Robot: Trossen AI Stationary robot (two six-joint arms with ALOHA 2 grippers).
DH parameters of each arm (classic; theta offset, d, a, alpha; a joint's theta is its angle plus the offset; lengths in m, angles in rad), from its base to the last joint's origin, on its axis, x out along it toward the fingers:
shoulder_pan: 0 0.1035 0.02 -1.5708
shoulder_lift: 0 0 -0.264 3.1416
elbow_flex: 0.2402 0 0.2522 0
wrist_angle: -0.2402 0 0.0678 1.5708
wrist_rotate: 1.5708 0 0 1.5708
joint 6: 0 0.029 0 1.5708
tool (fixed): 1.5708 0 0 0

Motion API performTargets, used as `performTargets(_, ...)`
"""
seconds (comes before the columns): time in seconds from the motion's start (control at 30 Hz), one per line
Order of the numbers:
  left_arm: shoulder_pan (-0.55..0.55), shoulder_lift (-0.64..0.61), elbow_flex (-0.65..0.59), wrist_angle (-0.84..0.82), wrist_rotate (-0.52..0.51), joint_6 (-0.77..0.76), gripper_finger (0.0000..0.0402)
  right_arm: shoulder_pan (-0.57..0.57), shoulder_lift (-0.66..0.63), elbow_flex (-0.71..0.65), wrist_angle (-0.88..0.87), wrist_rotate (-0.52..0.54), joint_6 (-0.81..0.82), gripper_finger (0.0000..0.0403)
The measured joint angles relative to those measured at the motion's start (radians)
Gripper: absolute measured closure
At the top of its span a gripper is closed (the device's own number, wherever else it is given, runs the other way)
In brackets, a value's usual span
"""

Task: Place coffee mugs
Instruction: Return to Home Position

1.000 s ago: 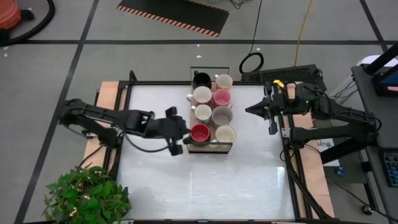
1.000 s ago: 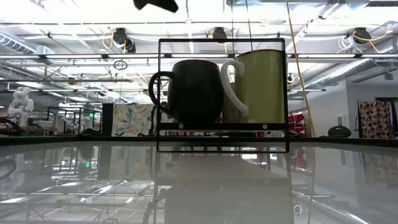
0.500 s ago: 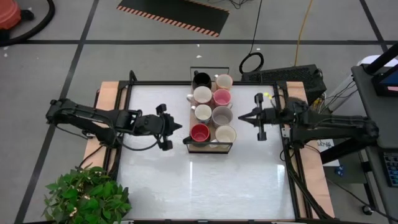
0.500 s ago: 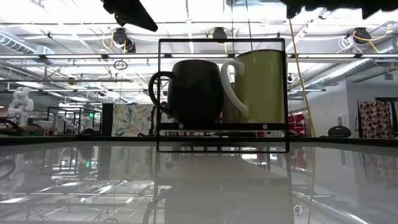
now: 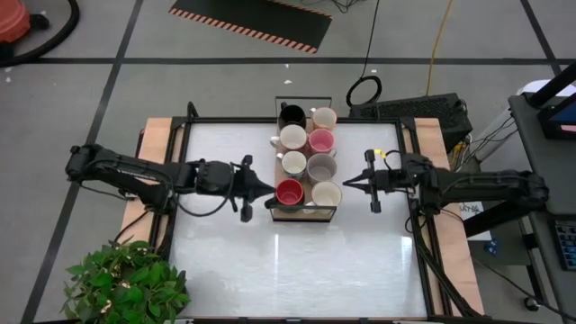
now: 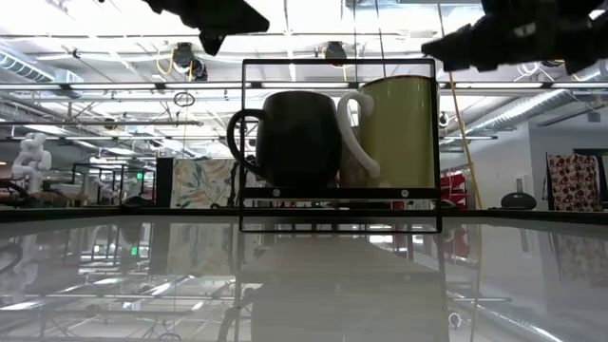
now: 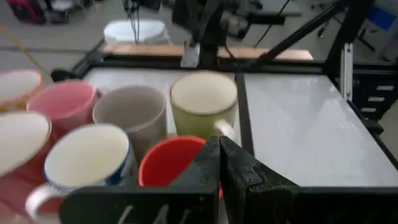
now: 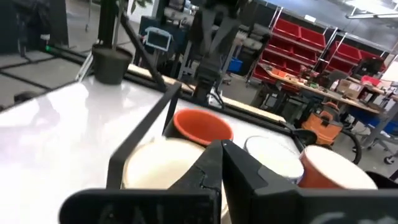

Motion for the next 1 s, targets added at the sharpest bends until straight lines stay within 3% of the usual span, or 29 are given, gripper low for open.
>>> performTargets(0.2,-0.001,0.0,-0.044,0.072,0.022,0.067,0.04,0.0,-0.038,-0.113,0.058,-0.001,-0.027,0.0403)
performTargets(0.43,0.0,-0.03,-0.173,0.153,0.063,0.04,0.0401,0.003,-0.09,-0.202,0.15,-0.033,0.005,0.0403)
performTargets(0.7,-0.005,-0.063,-0.285,0.324,-0.018,0.041,0.0401,0.002,-0.145,-0.273,0.151,-0.059,0.008,0.0403)
performTargets(1.0,-0.022,-0.186,-0.405,0.324,-0.085,0.005,0.0401,0.002,-0.2,-0.31,0.167,-0.052,0.023,0.0403)
